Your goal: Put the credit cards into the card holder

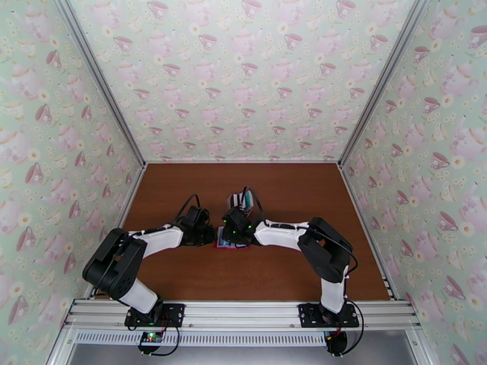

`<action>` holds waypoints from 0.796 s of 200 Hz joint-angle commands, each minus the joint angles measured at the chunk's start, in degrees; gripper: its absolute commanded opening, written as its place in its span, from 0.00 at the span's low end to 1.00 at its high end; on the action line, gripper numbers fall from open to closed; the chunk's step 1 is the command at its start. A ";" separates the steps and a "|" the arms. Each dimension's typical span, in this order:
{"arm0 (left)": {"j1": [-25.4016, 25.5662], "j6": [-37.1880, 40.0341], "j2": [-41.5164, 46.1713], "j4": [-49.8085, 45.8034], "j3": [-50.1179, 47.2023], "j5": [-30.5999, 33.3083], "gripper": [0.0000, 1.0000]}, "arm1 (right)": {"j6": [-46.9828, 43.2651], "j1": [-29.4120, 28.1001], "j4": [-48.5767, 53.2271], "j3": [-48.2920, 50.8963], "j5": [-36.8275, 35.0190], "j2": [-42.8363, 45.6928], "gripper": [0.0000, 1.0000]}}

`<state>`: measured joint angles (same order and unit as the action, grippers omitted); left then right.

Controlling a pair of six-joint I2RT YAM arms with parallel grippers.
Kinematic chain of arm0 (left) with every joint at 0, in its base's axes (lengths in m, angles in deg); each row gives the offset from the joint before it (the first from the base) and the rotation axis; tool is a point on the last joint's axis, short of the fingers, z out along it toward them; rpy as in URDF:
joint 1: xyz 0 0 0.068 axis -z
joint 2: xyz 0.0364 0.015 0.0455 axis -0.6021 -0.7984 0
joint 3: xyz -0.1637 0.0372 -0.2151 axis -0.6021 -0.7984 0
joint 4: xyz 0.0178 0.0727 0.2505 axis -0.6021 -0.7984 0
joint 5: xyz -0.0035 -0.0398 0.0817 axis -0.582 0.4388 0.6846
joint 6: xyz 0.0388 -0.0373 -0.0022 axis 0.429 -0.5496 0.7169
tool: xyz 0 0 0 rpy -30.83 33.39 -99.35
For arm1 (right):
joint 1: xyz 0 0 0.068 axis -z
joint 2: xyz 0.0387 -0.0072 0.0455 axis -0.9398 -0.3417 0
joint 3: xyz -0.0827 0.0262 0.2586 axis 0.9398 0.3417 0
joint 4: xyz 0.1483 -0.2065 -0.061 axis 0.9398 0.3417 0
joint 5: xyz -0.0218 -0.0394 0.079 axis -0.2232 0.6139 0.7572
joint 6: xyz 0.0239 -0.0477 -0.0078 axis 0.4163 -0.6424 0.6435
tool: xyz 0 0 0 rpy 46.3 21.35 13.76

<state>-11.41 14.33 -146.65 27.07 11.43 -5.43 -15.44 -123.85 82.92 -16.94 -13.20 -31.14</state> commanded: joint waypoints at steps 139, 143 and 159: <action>1.97 -0.90 -3.86 -4.94 -2.13 -2.36 0.24 | -2.76 -0.84 2.50 -3.67 1.08 -0.64 0.41; 1.79 -0.76 -3.66 -5.20 -2.07 -2.28 0.24 | -2.94 -0.78 2.81 -3.73 0.88 -0.28 0.41; 1.04 -0.41 -2.62 -6.16 -1.90 -2.10 0.24 | -3.68 -0.80 3.84 -3.99 0.30 0.70 0.43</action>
<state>-11.02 14.07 -146.45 27.44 11.60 -5.48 -17.23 -123.98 84.78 -19.04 -12.41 -32.94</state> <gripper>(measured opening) 0.235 0.420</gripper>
